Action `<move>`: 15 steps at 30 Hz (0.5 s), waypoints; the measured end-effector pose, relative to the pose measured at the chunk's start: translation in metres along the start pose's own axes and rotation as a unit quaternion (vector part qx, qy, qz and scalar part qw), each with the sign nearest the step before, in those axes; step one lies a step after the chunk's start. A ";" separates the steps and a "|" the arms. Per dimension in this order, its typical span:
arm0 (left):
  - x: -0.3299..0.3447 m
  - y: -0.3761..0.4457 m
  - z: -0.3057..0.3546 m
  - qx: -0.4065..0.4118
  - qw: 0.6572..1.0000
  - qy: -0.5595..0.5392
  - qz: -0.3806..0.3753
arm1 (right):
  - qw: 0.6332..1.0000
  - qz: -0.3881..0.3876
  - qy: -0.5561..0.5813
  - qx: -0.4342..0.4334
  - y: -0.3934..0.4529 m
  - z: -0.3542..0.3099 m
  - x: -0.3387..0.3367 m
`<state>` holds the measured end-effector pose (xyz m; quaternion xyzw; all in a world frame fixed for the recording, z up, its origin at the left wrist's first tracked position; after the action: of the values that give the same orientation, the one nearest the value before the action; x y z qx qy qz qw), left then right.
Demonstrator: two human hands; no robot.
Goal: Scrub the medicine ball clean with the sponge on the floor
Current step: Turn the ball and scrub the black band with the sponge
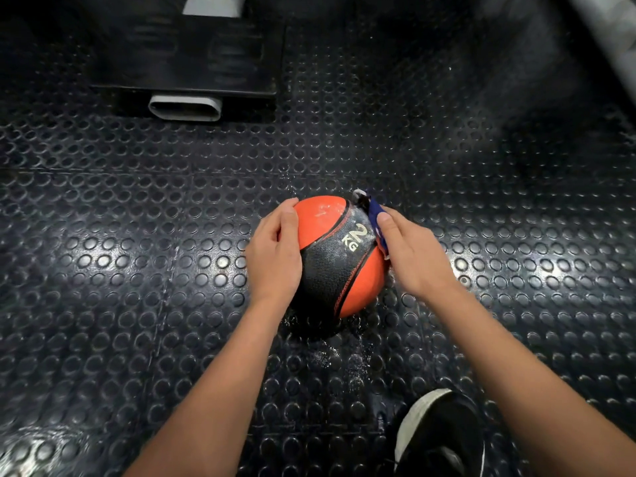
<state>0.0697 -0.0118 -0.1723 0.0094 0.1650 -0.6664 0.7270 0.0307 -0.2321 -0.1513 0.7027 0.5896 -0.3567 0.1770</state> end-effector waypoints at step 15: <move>0.000 0.002 -0.005 0.024 1.000 0.004 -0.013 | 0.976 0.046 0.208 0.039 -0.010 -0.003 0.023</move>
<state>0.0700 -0.0099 -0.1774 0.0278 0.1519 -0.6798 0.7170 0.0230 -0.2110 -0.1637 0.7941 0.5665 -0.2168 0.0394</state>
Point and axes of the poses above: each hand's wrist, its own y-axis towards the middle knuckle, its own x-axis out of the palm, z = x × y, the point moved 7 cm from there along y, towards the middle knuckle, and after that the axes turned 1 degree about x, right-handed, at the moved point
